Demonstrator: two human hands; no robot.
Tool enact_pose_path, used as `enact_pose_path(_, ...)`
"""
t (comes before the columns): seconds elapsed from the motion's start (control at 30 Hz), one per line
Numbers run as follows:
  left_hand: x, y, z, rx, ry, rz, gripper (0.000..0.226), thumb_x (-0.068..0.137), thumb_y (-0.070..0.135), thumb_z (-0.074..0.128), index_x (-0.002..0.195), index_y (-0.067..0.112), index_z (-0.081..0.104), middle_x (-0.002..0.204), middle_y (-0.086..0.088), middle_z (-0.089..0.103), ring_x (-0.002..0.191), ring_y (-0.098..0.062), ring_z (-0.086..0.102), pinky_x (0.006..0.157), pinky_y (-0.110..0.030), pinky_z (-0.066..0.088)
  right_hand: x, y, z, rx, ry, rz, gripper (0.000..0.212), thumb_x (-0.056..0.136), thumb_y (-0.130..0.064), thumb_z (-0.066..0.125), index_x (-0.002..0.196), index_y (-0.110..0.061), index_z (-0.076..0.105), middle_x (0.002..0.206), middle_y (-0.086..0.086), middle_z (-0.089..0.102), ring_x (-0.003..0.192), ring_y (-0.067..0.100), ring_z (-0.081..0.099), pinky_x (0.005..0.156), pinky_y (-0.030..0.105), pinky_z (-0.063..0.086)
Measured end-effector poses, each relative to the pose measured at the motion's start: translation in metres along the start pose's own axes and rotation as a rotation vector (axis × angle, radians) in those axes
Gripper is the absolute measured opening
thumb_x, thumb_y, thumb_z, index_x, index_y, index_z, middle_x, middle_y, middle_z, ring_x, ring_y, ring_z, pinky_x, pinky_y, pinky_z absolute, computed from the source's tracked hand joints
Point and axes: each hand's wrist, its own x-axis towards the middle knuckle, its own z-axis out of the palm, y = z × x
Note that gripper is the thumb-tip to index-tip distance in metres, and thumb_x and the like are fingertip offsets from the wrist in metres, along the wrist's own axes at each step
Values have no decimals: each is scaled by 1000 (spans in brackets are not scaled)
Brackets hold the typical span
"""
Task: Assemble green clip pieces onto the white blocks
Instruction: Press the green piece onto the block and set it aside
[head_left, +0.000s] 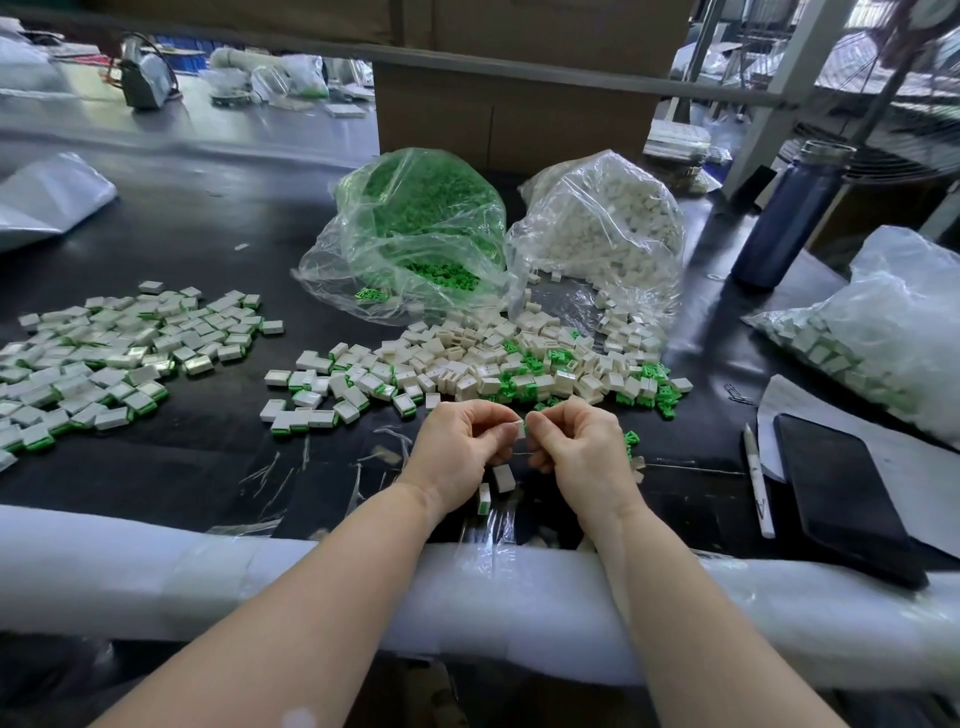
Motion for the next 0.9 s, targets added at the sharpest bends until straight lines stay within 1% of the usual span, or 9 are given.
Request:
enact_pose_path(0.13,-2,1,0,53,-9,27,13,87,2,61,84,13,67,69,4,63,55,3,56,62,-11,49,0,1,0,-50,-18,9,22,88,-10,62,67,-13,60,56,1,59,45,4,53,48,17,45)
enact_pose_path(0.33,-3,1,1,67,3,39,10,87,2,61,86,10,67,69,5,63,56,5,56,60,-9,47,0,1,0,-29,-25,8,21,88,-9,62,67,-12,61,54,-2,58,44,3,52,48,15,44)
enact_pose_path(0.43,-3,3,3,54,28,57,10,87,4,61,95,6,66,74,-3,63,64,-7,57,65,-15,50,-1,0,1,28,4,-10,18,88,-9,62,70,-12,61,57,0,60,47,2,53,49,15,45)
enact_pose_path(0.5,-3,4,4,49,12,77,17,84,3,65,101,7,64,82,-19,63,71,-18,58,75,-27,54,0,0,0,119,21,-4,14,88,-5,61,75,-11,62,59,2,60,48,3,54,48,15,46)
enact_pose_path(0.53,-3,4,4,59,1,89,20,82,2,67,100,8,63,85,-24,63,74,-24,59,79,-32,53,0,0,0,155,26,2,12,87,-4,61,78,-11,61,59,3,60,47,4,55,47,16,46)
enact_pose_path(0.6,-4,4,4,67,-10,102,19,80,2,69,96,7,63,86,-25,64,77,-32,62,81,-35,53,0,0,-1,159,25,2,12,87,-4,62,78,-11,61,59,4,61,48,6,56,47,17,47)
enact_pose_path(0.63,-3,3,4,69,2,102,16,80,4,69,95,7,64,85,-23,66,79,-33,63,82,-35,53,0,1,-1,154,20,3,12,87,-4,63,77,-11,62,60,4,62,48,6,56,48,17,47)
enact_pose_path(0.77,1,-2,4,140,86,82,13,87,13,63,98,7,68,94,-10,67,88,-19,63,86,-29,51,-1,0,-3,196,-27,21,11,88,-4,61,79,-9,64,63,4,64,50,7,57,48,18,48)
enact_pose_path(0.9,1,-2,1,66,17,39,8,90,14,60,88,18,67,81,-8,68,72,-15,59,73,-28,52,-1,0,-2,157,-6,12,12,87,-5,63,76,-9,64,60,2,63,52,8,57,49,19,49)
